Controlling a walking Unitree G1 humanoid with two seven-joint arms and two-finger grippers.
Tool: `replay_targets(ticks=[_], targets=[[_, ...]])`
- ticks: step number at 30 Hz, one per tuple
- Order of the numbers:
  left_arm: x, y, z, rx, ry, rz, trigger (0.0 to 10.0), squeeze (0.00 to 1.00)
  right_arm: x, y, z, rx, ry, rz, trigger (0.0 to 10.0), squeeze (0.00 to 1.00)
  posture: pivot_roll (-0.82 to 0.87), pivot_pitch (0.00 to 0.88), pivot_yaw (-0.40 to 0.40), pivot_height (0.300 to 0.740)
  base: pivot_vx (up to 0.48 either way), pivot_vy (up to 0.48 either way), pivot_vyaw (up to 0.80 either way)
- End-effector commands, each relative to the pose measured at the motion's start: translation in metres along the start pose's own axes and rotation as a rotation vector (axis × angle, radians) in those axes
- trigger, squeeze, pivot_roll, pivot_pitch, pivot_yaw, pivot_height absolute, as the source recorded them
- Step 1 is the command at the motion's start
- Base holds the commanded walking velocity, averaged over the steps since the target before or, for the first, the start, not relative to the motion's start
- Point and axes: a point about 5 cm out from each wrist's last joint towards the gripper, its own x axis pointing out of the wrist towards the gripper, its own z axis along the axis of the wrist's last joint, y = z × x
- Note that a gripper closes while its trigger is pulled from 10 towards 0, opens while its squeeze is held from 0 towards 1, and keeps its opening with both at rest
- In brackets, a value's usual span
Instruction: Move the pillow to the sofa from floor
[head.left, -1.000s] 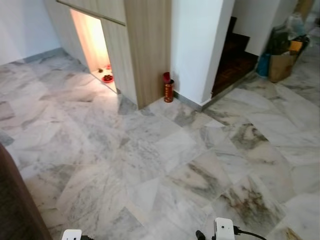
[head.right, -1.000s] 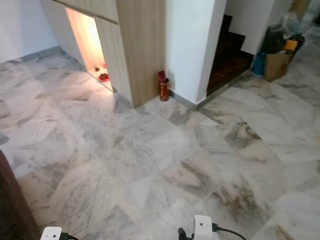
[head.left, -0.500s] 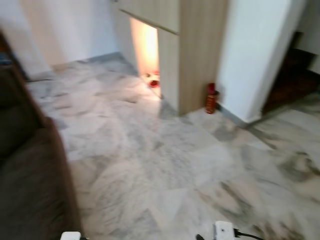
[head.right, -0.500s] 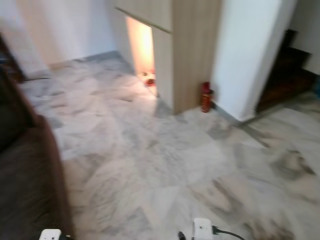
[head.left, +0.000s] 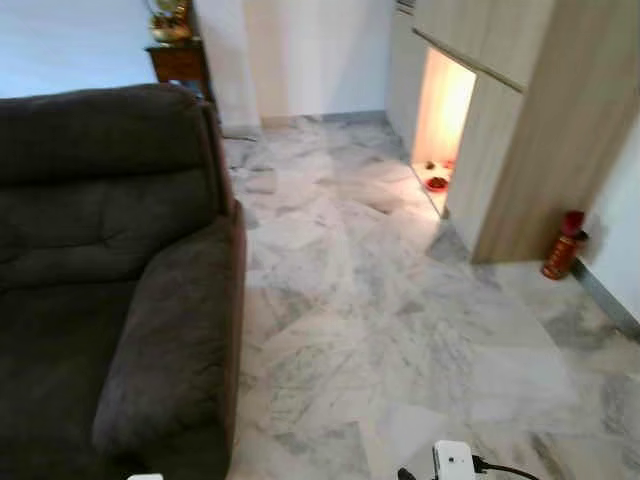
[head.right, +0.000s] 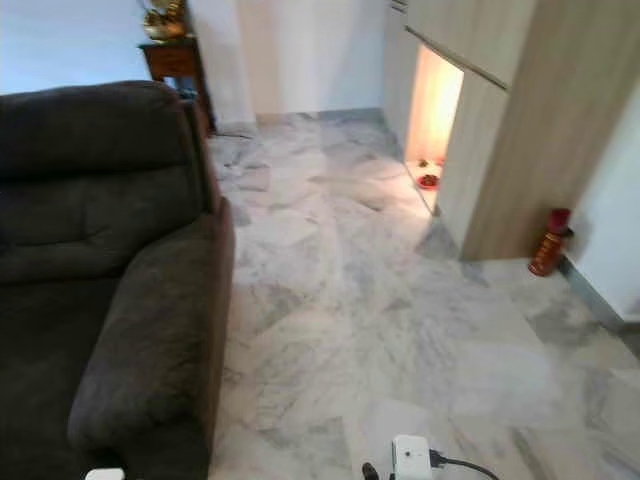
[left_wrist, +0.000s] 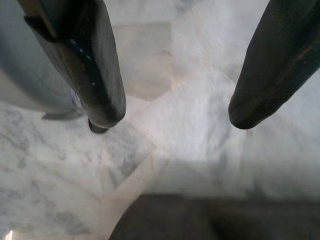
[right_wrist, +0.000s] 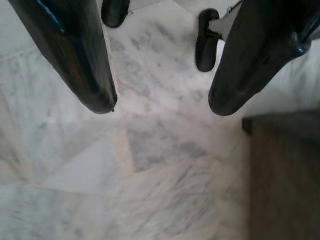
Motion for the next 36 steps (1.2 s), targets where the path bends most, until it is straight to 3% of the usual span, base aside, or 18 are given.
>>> replay_targets(ticks=[1, 14, 17, 24, 36], targets=[[-0.002, 0.008, -0.008, -0.006, 0.037, 0.033, 10.0, 0.0, 0.002, 0.009, 0.001, -0.005, 0.003, 0.024, 10.0, 0.0, 0.05, 0.048, 0.026, 0.74, 0.0, 0.0, 0.8], [-0.002, 0.013, -0.008, -0.003, 0.045, 0.063, 10.0, 0.0, 0.002, 0.017, -0.005, 0.0, 0.016, 0.037, 10.0, 0.0, 0.06, 0.074, 0.042, 0.74, 0.0, 0.0, 0.8], [-0.002, 0.014, -0.007, 0.0, 0.043, 0.063, 10.0, 0.0, 0.002, 0.016, -0.006, 0.049, 0.015, 0.022, 10.0, 0.0, 0.06, 0.077, 0.048, 0.74, 0.0, 0.0, 0.0], [-0.002, 0.013, -0.007, -0.004, 0.056, 0.052, 10.0, 0.0, 0.002, 0.014, -0.007, 0.062, 0.018, 0.005, 10.0, 0.0, 0.06, 0.08, 0.052, 0.74, 0.0, 0.0, 0.0], [0.002, -0.02, -0.002, -0.015, 0.061, 0.018, 10.0, 0.0, 0.001, 0.012, -0.006, 0.069, 0.017, -0.002, 10.0, 0.0, 0.06, 0.085, 0.05, 0.74, 0.0, 0.33, 0.0]])
